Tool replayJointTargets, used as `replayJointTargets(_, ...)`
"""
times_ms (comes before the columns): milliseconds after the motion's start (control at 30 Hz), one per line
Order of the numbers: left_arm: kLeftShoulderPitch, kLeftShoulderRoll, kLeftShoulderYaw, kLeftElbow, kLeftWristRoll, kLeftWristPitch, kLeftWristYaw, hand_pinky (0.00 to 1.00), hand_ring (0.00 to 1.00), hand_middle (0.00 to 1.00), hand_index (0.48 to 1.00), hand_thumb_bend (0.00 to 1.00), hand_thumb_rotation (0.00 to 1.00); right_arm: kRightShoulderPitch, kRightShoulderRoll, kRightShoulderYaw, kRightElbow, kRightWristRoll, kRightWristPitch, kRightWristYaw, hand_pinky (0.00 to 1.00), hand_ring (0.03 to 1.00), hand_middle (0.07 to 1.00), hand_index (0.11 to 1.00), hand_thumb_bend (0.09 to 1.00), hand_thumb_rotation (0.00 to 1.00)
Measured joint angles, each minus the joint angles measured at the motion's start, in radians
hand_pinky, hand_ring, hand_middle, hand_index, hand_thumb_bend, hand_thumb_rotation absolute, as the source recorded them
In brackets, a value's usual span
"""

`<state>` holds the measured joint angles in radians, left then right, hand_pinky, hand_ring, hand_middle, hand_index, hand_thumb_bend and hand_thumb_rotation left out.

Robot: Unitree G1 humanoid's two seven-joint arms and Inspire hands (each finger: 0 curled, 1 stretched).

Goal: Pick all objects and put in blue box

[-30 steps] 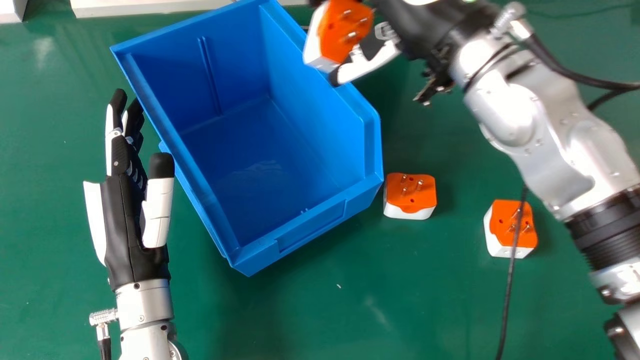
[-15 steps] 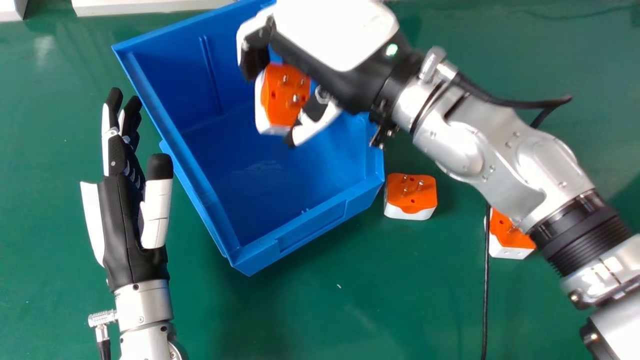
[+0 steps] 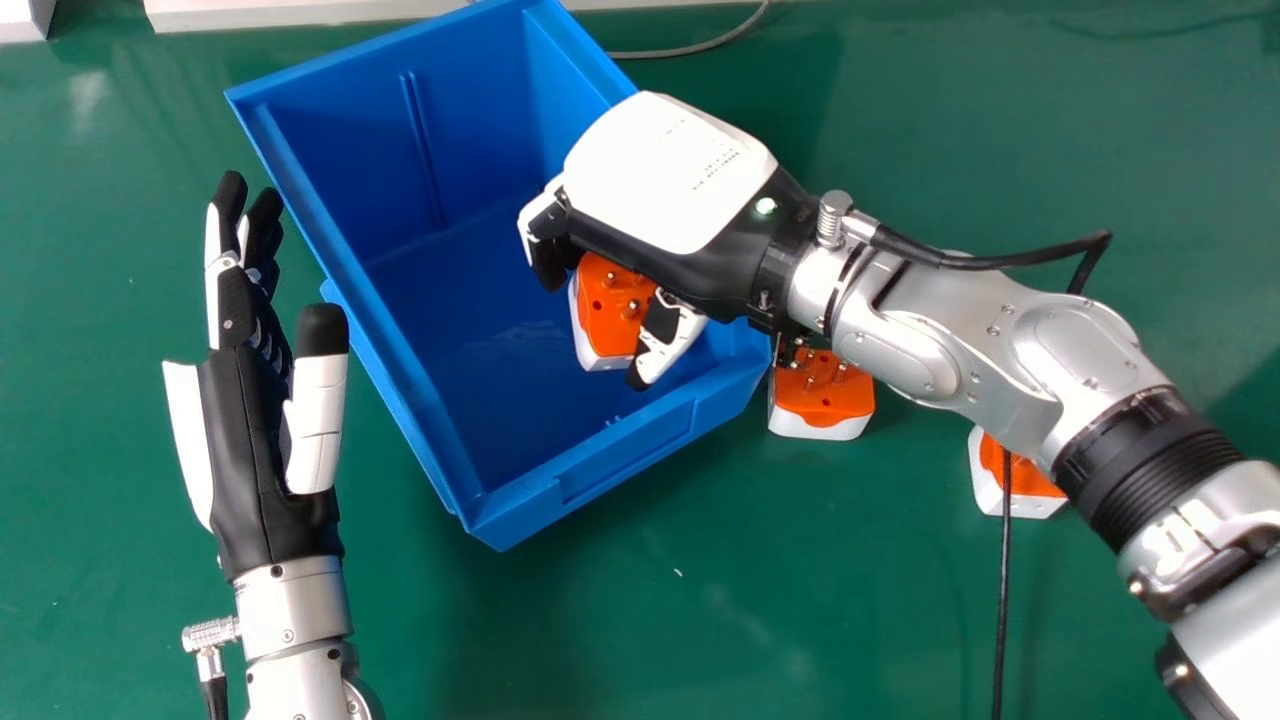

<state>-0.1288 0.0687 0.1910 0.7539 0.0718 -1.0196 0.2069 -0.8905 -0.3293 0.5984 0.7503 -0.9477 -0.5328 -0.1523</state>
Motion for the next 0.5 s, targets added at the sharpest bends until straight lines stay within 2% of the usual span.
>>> replayJointTargets(133,0.000,0.000,0.000,0.000,0.008,0.000,0.003,0.97,0.95,0.93,0.947,0.93,0.93,-0.009,0.009,0.010,0.035,-0.003,0.005,-0.017,0.35,0.452,0.491,0.522,0.499,0.00)
replayJointTargets(267,0.000,0.000,0.000,0.000,0.009,0.000,0.011,0.97,0.95,0.93,0.947,0.93,0.93,-0.016,0.016,0.022,0.060,-0.005,0.012,-0.040,0.35,0.453,0.495,0.520,0.499,0.00)
replayJointTargets(500,0.000,0.000,-0.005,0.001,0.008,0.000,0.011,0.97,0.95,0.93,0.949,0.94,0.93,-0.036,0.029,0.028,0.113,-0.005,0.021,-0.064,0.35,0.453,0.493,0.520,0.499,0.00)
